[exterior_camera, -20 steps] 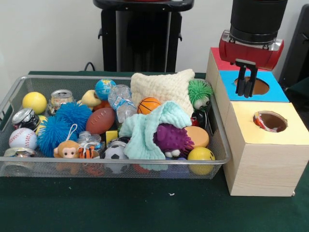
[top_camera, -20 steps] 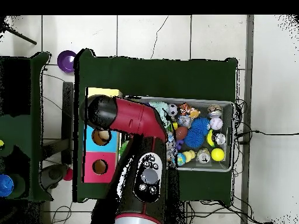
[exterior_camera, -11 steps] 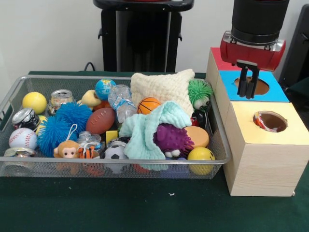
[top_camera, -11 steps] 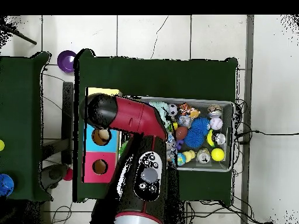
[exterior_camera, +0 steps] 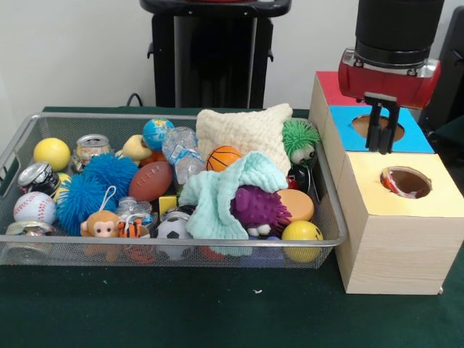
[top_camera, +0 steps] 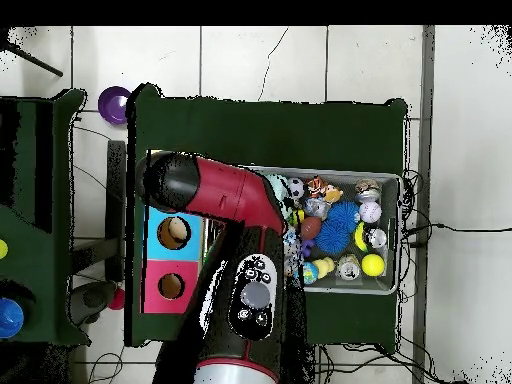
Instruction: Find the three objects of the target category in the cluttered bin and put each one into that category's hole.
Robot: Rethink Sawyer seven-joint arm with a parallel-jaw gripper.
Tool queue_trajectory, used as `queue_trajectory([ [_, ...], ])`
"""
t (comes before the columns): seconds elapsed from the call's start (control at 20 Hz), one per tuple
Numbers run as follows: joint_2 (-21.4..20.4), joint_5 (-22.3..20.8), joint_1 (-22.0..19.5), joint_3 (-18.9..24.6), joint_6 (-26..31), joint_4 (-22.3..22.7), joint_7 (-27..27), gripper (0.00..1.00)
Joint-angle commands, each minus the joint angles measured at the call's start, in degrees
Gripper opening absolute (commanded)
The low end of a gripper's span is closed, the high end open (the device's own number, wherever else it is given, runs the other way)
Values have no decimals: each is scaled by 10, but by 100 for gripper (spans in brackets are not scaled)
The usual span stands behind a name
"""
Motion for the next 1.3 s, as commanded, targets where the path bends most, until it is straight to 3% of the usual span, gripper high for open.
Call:
queue_trajectory([
  [0.05, 44, 34, -8, 31, -55, -22, 150, 0],
  [0.35, 51, 52, 2, 29, -96, -11, 161, 0],
  [0.7, 57, 45, 17, 6, -87, 6, 150, 0],
  [0.9, 58, 24, 9, 11, -15, 8, 108, 0],
  [1.3, 46, 33, -3, 28, 82, 0, 108, 0],
])
